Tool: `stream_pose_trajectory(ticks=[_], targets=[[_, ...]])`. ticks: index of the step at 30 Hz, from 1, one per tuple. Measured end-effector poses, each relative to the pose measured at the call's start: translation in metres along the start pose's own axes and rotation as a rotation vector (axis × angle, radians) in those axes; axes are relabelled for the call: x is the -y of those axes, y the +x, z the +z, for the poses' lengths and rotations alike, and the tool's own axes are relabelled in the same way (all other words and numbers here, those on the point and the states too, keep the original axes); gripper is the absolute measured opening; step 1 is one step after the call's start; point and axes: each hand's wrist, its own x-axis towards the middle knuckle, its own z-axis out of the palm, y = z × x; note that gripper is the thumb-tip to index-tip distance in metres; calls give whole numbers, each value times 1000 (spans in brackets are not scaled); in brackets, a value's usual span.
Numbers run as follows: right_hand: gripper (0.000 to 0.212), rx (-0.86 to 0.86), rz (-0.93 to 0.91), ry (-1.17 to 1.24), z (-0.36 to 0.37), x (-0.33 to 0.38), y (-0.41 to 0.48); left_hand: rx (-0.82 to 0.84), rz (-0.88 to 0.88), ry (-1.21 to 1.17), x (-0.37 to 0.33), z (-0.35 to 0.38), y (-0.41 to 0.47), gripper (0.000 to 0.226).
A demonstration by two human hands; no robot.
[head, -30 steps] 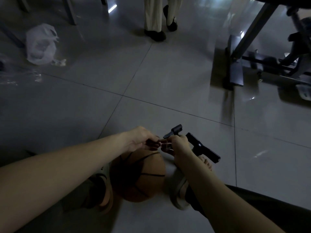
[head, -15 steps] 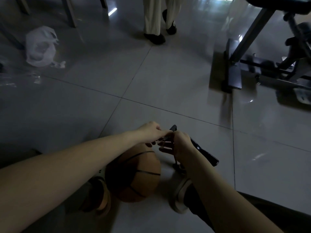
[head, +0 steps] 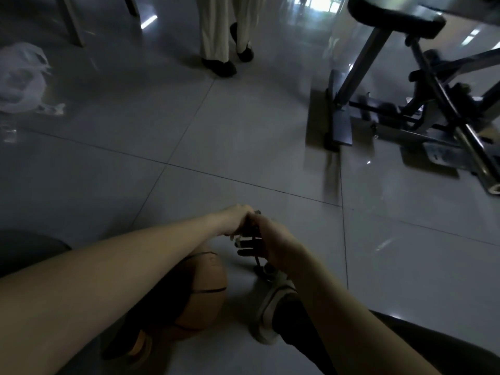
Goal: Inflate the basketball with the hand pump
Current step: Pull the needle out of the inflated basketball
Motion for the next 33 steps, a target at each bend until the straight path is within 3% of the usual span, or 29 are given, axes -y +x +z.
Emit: stream_pose_trajectory(ticks=[2, 5, 7, 9, 13, 18, 25, 30, 33], targets=[[31, -60, -145, -151, -12, 13, -11, -30, -24, -42, -6, -3, 5, 22], [32, -396, -402, -445, -51, 18, -23, -150, -1, 42, -10, -6, 6, 29], [30, -436, -270, -801, -70, 5, -25, -169, 21, -18, -9, -4, 7, 29], [26, -317, -97, -986, -77, -17, -14, -188, 30, -76, -10, -2, 7, 25], [22, -239, -157, -1014, -70, -47, -2, -202, 78, -88, -12, 0, 6, 20], [25, -315, -248, -1041, -83, -56, 5, -203, 113, -25, -5, 1, -3, 12], [24, -187, -286, -994, -86, -49, -1, -206, 171, 26, -5, 7, -22, 11], [22, -359, -355, -720, -86, -28, -17, -306, 257, -33, -17, -20, -60, 21], [20, -290, -357, -630, -85, -3, -38, -206, 358, 12, -26, -37, -91, 17]])
